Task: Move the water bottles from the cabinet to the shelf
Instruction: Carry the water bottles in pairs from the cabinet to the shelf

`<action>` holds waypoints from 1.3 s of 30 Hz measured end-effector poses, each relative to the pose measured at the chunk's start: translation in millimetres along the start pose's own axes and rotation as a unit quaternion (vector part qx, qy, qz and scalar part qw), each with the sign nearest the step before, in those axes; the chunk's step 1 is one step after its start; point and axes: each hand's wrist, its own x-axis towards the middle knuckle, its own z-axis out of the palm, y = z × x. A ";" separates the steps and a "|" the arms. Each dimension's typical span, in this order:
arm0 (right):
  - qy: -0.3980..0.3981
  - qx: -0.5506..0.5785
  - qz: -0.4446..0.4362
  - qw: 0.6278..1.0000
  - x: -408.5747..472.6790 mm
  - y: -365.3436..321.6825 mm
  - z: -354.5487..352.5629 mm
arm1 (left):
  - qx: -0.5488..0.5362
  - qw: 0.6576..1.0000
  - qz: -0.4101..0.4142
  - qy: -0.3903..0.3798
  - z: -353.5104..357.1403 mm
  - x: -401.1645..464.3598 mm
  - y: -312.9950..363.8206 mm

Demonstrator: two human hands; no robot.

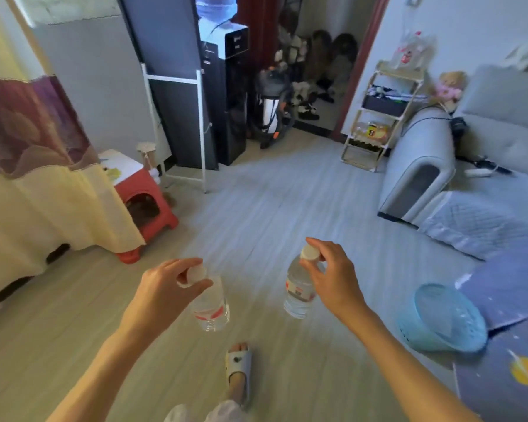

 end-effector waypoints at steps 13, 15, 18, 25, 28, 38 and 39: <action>0.131 -0.059 0.122 0.982 209.2 120.9 -70.5 | -0.024 0.977 0.158 -0.144 128.6 311.6 113.5; 0.146 -0.056 0.138 0.978 245.0 140.3 -78.8 | -0.017 0.973 0.172 -0.153 150.1 352.3 130.6; 0.155 -0.055 0.157 0.974 303.7 176.8 -91.1 | -0.012 0.970 0.178 -0.167 187.3 411.5 157.7; 0.141 -0.072 0.147 0.976 443.8 275.5 -139.3 | -0.011 0.969 0.171 -0.176 280.1 543.1 233.2; 0.132 -0.082 0.124 0.980 507.4 307.0 -170.9 | -0.009 0.973 0.157 -0.166 307.8 594.9 272.3; 0.167 -0.088 0.104 0.976 695.8 413.2 -238.2 | -0.031 0.981 0.137 -0.135 400.7 764.8 370.3; 0.163 -0.091 0.107 0.977 715.6 425.4 -242.2 | -0.031 0.980 0.138 -0.140 413.9 782.9 375.3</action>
